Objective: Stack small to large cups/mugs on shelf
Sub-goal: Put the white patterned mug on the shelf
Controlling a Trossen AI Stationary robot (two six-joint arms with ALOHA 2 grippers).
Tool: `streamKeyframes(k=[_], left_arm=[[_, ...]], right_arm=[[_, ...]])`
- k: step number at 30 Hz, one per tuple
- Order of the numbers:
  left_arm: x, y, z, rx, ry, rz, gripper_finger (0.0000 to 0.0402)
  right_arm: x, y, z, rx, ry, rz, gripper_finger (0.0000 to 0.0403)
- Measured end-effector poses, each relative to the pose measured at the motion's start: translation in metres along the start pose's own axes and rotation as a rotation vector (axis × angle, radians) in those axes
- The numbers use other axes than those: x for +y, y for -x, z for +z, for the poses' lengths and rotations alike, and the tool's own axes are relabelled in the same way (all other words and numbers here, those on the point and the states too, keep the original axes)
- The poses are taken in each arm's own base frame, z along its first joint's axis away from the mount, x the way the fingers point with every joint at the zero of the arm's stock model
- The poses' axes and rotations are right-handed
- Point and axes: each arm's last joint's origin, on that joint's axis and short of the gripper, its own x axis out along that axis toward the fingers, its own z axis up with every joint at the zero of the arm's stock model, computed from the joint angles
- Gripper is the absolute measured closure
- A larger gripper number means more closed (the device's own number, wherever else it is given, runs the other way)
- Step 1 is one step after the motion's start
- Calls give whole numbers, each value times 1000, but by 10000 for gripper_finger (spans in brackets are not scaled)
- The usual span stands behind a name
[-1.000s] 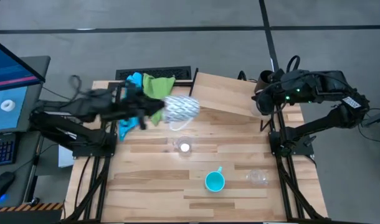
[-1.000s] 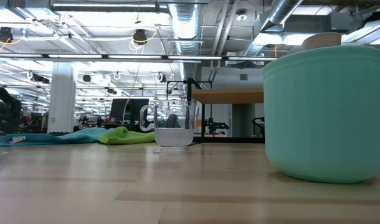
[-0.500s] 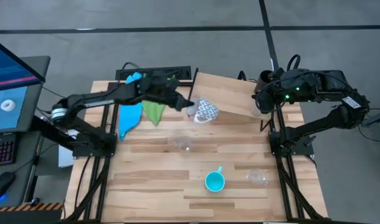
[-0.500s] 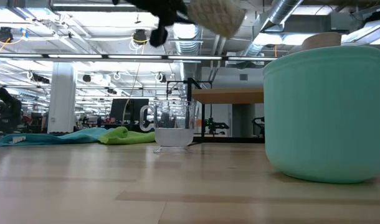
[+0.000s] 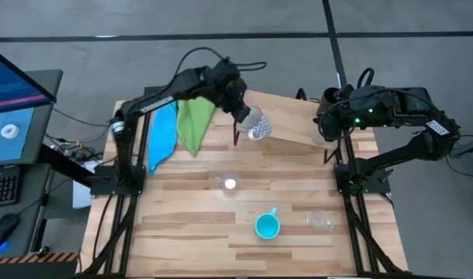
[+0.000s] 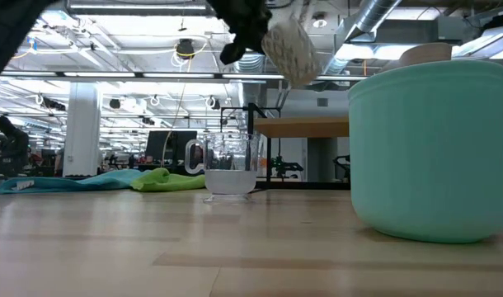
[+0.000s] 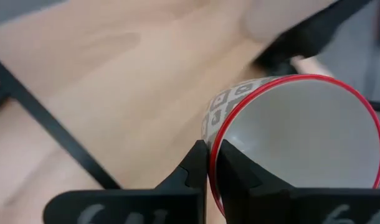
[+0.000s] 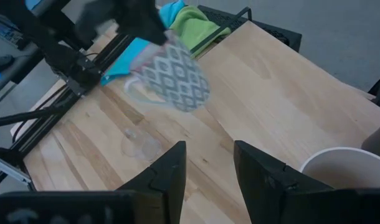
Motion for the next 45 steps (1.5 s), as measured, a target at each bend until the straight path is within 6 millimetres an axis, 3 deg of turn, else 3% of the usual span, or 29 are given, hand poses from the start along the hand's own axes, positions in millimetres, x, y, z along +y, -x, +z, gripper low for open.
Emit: streamKeyframes(k=[5,11,22,29,45], left_arm=[[3,-14,19,42,-61,85,399],[18,-31,18,56,-43,116,399],[25,-30,18,35,-70,282,393],[26,-29,18,32,-85,309,398],[27,-29,18,29,-100,311,368]], right_arm=[[0,0,0,0,0,0,248],[0,0,0,-1,-8,0,248],[0,0,0,-4,-10,3,248],[0,0,1,-6,-11,5,248],[0,0,1,-6,-12,5,248]])
